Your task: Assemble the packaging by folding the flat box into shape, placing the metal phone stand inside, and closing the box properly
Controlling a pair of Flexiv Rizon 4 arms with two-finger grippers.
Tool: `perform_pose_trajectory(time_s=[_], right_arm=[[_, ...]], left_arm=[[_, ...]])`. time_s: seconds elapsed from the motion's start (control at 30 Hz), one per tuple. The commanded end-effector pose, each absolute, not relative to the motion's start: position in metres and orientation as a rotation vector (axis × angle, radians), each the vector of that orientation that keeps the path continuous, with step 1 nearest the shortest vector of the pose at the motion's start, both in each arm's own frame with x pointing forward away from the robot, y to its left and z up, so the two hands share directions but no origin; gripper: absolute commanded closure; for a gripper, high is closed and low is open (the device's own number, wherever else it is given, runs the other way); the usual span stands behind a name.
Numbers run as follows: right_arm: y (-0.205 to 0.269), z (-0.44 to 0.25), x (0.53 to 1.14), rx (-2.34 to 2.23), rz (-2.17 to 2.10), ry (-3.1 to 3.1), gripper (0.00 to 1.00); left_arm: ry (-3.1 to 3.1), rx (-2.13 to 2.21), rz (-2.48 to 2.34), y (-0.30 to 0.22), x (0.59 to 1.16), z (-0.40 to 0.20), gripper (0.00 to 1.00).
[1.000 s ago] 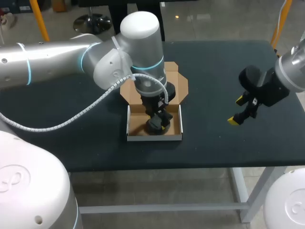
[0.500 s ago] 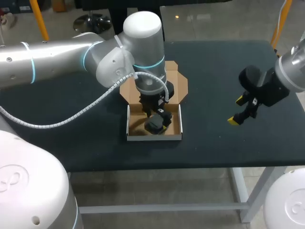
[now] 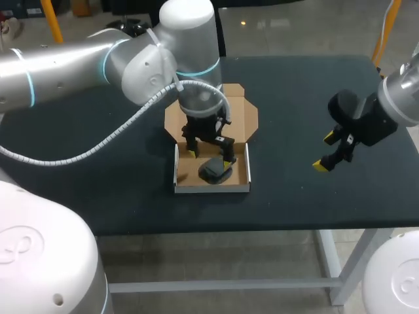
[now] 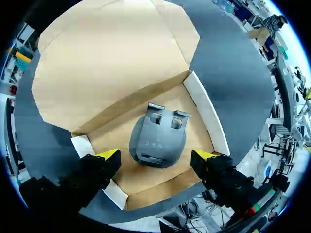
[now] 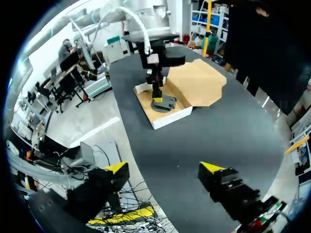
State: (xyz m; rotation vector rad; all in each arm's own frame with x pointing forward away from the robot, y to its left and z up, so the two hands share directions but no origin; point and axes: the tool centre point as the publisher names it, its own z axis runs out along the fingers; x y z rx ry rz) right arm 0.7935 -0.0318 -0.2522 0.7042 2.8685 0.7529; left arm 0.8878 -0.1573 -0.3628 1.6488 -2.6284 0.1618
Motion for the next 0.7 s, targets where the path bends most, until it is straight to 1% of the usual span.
perform_pose_trajectory(time_s=[0.03, 0.63, 0.7], right_arm=[[-0.0332, -0.2509, 0.7929, 0.700, 0.759, 2.871, 0.00], [-0.0332, -0.2509, 0.7929, 0.700, 0.759, 2.871, 0.00], [-0.0332, -0.2509, 0.7929, 0.700, 0.759, 2.871, 0.00]], left_arm=[[-2.607, 1.684, 0.149, -0.1567, 0.8857, -0.3573, 0.00], [-2.607, 1.684, 0.149, -0.1567, 0.8857, -0.3573, 0.00], [-2.539, 1.731, 0.165, -0.1524, 0.8877, -0.3564, 0.00]])
